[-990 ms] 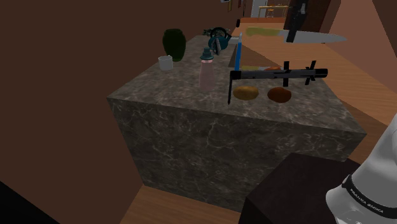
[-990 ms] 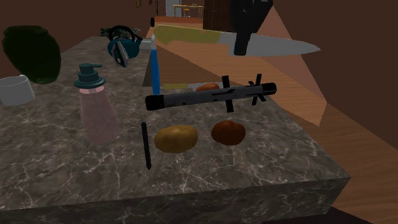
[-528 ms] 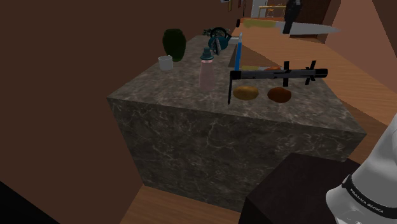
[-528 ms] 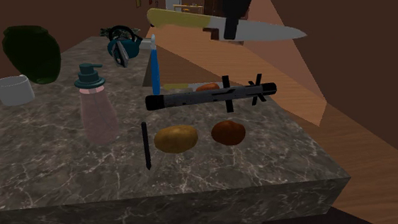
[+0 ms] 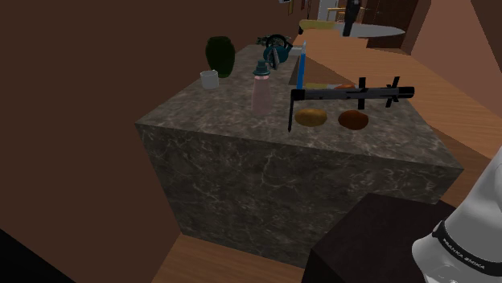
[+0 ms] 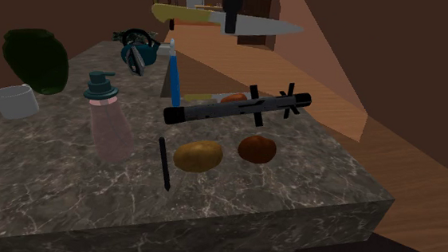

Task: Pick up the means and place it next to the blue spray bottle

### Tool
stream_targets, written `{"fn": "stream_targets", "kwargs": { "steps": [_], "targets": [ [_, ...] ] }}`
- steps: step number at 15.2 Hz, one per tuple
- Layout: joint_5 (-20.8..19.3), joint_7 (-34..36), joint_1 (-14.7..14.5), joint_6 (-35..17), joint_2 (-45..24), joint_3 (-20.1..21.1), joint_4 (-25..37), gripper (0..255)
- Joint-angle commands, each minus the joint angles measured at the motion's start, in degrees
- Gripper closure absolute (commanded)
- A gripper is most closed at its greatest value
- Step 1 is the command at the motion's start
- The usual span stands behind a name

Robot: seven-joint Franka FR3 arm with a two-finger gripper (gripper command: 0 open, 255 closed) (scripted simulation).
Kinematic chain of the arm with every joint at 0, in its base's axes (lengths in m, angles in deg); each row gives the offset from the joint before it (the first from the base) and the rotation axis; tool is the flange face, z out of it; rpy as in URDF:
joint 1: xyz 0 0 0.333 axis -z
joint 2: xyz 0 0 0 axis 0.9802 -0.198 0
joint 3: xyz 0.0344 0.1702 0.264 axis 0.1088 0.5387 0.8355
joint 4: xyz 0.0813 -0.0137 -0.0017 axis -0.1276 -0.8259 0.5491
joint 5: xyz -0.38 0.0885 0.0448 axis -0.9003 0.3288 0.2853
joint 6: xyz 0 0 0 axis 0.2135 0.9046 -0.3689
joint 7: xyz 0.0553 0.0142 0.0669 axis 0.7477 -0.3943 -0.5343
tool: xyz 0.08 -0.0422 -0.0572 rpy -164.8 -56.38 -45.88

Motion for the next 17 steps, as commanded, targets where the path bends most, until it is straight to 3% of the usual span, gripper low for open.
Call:
{"fn": "stream_targets", "kwargs": {
  "steps": [1, 6, 7, 8, 11, 17],
  "targets": [
    [2.44, -2.74, 1.41, 0.89, -5.77, -1.61, 6.12, 255],
    [10.65, -7.95, 8.66, 7.83, -22.79, -3.52, 28.41, 255],
    [12.83, -8.53, 11.32, 10.52, -27.42, -3.37, 35.52, 255],
    [16.98, -8.27, 17.32, 17.19, -36.84, -2.26, 51.81, 255],
    [13.92, -8.97, 13.17, 9.97, -30.64, -2.75, 38.14, 255],
    [11.62, -9.21, 9.56, 1.86, -25.66, -3.35, 25.01, 255]
  ]
}}
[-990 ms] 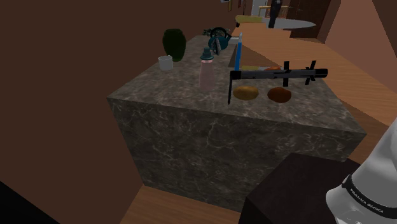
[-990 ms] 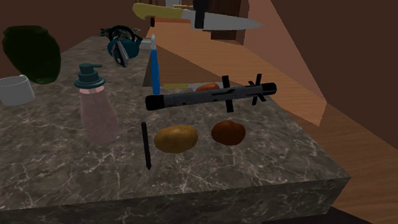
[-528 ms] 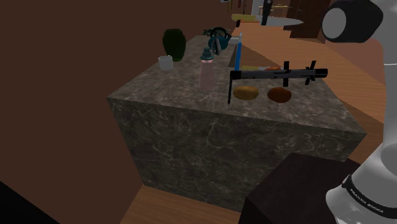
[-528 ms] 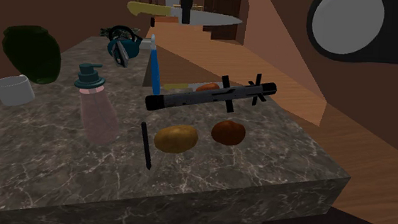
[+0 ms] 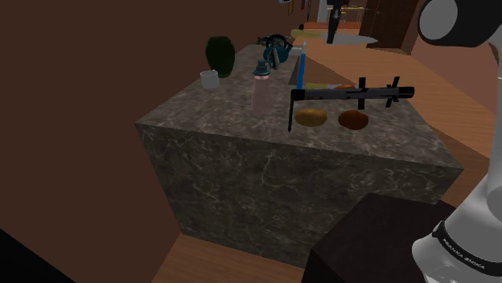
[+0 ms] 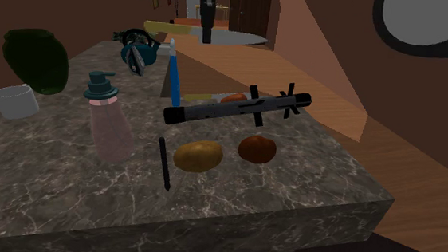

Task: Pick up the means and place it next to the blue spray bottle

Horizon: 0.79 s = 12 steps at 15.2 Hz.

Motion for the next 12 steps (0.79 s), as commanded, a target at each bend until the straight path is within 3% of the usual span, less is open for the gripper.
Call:
{"fn": "stream_targets", "kwargs": {
  "steps": [1, 12],
  "targets": [
    [-0.62, -0.06, -0.9, -2.52, 1.33, -0.11, -3.8, 255],
    [-2.28, -0.07, -3.57, -13.13, 5.01, -0.14, -17.94, 255]
  ]
}}
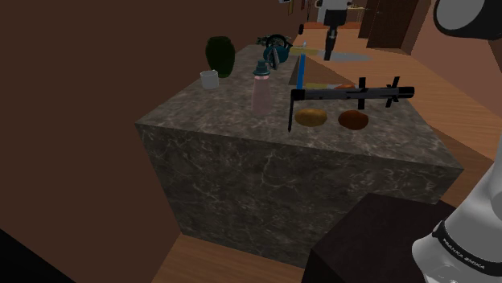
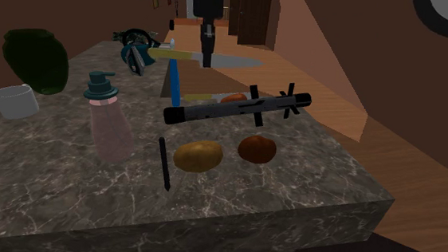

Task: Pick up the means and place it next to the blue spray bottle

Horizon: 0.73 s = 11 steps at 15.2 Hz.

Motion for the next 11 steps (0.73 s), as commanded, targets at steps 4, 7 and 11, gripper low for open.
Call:
{"fn": "stream_targets", "kwargs": {
  "steps": [4, 7, 11],
  "targets": [
    [-0.28, -0.04, -0.69, -4.27, 0.71, 0.08, -4.91, 255],
    [-0.34, -0.12, -0.99, -6.69, 0.95, 0.14, -7.56, 255],
    [-0.31, -0.27, -1.28, -9.8, 1.02, 0.24, -10.76, 255]
  ]
}}
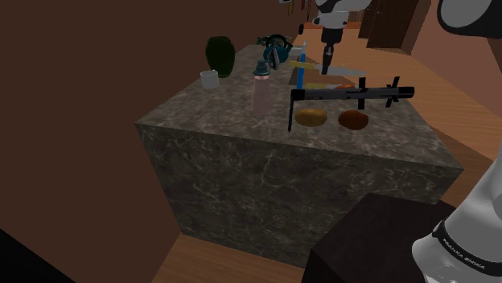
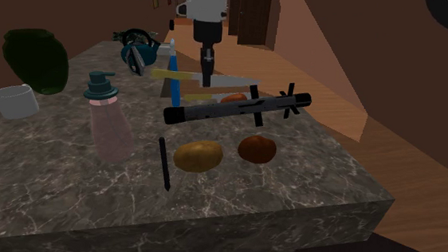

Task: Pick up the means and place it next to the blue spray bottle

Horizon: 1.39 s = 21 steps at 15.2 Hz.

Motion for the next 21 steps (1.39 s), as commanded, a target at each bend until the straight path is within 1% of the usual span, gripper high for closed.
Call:
{"fn": "stream_targets", "kwargs": {
  "steps": [1, 11, 21],
  "targets": [
    [0.08, -0.13, -0.1, -1.6, -0.07, 0.06, -1.52, 255],
    [0.8, -0.8, -0.39, -8.85, -1.06, 0.43, -7.94, 255],
    [2.2, -1.81, -0.24, -15.58, -3.28, 1.05, -12.7, 255]
  ]
}}
